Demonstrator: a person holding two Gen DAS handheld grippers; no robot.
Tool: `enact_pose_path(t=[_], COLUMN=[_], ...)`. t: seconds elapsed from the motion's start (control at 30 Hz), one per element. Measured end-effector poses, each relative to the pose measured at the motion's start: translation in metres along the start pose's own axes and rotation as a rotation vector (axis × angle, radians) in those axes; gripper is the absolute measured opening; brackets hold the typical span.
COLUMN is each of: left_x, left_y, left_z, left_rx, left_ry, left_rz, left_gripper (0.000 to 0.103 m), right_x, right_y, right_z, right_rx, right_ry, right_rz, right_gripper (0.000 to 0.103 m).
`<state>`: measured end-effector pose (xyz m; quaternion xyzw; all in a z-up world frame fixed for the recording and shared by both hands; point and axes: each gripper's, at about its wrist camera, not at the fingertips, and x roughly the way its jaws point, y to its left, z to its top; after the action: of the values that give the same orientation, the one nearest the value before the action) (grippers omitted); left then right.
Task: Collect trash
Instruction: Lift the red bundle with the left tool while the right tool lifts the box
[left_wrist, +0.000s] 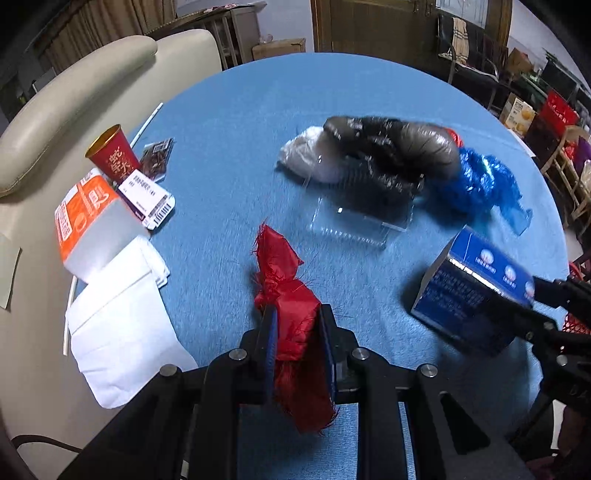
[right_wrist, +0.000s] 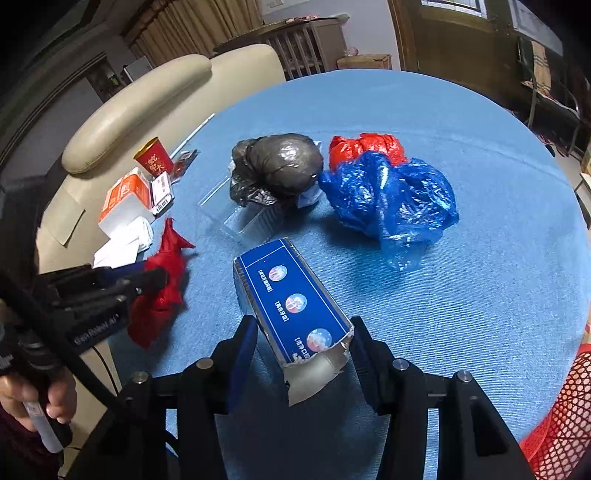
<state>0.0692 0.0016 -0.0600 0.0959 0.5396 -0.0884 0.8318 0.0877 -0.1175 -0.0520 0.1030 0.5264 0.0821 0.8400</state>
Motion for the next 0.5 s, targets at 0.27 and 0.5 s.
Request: enact_pose_path(t=[0.27, 0.5], left_x=[0.003, 0.004], left_y=[0.003, 0.002], left_z=[0.000, -0.002], left_rx=[-0.003, 0.004], left_ry=[-0.003, -0.011], left_rz=[-0.021, -0.019], left_gripper=[0.023, 0.025], right_x=[0.000, 0.005], right_y=[0.006, 0.009], right_z=[0.007, 0.010], right_rx=[-0.020, -0.040], right_ry=[-0.004, -0.004], right_rz=[-0.016, -0.019], right_gripper=[0.055, 0.055])
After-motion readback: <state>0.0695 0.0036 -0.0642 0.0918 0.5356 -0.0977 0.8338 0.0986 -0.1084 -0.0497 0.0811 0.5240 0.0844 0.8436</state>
